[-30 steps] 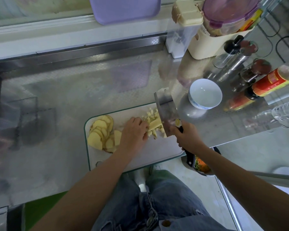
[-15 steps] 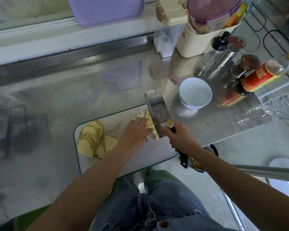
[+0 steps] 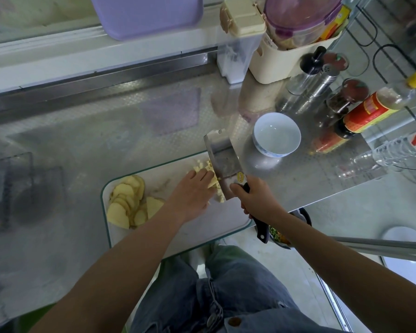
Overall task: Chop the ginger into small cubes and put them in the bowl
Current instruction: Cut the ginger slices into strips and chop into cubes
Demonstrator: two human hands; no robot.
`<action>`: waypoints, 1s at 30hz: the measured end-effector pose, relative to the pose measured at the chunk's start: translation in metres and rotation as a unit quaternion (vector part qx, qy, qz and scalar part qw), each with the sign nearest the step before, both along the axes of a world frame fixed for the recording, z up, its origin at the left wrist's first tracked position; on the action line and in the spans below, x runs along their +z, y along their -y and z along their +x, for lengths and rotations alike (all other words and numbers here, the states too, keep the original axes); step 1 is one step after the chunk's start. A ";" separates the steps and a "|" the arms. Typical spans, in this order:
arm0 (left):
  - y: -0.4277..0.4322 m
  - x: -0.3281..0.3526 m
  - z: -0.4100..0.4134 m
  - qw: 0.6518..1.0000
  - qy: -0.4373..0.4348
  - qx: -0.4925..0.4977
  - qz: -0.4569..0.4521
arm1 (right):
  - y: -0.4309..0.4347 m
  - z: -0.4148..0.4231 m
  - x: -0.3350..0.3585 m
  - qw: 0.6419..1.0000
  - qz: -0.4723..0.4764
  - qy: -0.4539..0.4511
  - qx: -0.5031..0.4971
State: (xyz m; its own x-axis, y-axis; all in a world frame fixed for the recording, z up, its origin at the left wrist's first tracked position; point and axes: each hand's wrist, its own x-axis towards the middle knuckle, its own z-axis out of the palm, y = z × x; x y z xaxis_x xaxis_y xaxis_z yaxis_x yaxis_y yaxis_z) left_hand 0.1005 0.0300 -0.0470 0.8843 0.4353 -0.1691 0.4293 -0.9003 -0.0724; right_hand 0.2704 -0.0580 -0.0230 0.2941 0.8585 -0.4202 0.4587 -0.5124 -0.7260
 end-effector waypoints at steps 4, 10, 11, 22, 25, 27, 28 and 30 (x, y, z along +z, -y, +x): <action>-0.003 -0.002 -0.010 1.000 -0.003 0.010 -0.011 | 0.000 0.001 0.000 1.000 0.001 0.002 -0.006; -0.002 -0.005 -0.004 1.000 0.001 0.019 0.009 | 0.000 -0.002 0.000 1.000 -0.011 -0.004 -0.006; 0.000 -0.006 -0.003 1.000 0.009 0.027 0.007 | 0.000 -0.002 0.000 1.000 -0.008 -0.006 -0.008; -0.006 -0.007 -0.005 0.828 0.382 0.334 -0.239 | -0.002 0.000 0.003 0.999 -0.005 -0.025 -0.035; -0.011 -0.002 -0.006 0.730 0.434 0.439 -0.294 | -0.002 -0.001 0.003 0.999 -0.011 -0.027 -0.033; -0.013 -0.001 -0.004 0.679 0.432 0.471 -0.360 | -0.002 -0.001 0.003 0.999 -0.016 -0.030 -0.030; -0.013 -0.002 -0.004 0.686 0.409 0.477 -0.367 | -0.002 -0.002 0.003 0.999 -0.017 -0.032 -0.028; -0.012 -0.005 -0.004 0.746 0.337 0.460 -0.345 | -0.003 -0.002 0.003 0.999 -0.018 -0.035 -0.028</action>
State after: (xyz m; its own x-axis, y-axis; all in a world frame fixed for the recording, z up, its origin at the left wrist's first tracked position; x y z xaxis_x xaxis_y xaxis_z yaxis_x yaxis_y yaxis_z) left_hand 0.0964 0.0422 -0.0521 0.2506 0.9252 -0.2849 0.6182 0.0736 0.7826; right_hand 0.2682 -0.0554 -0.0202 0.3102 0.8253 -0.4719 0.3766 -0.5625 -0.7361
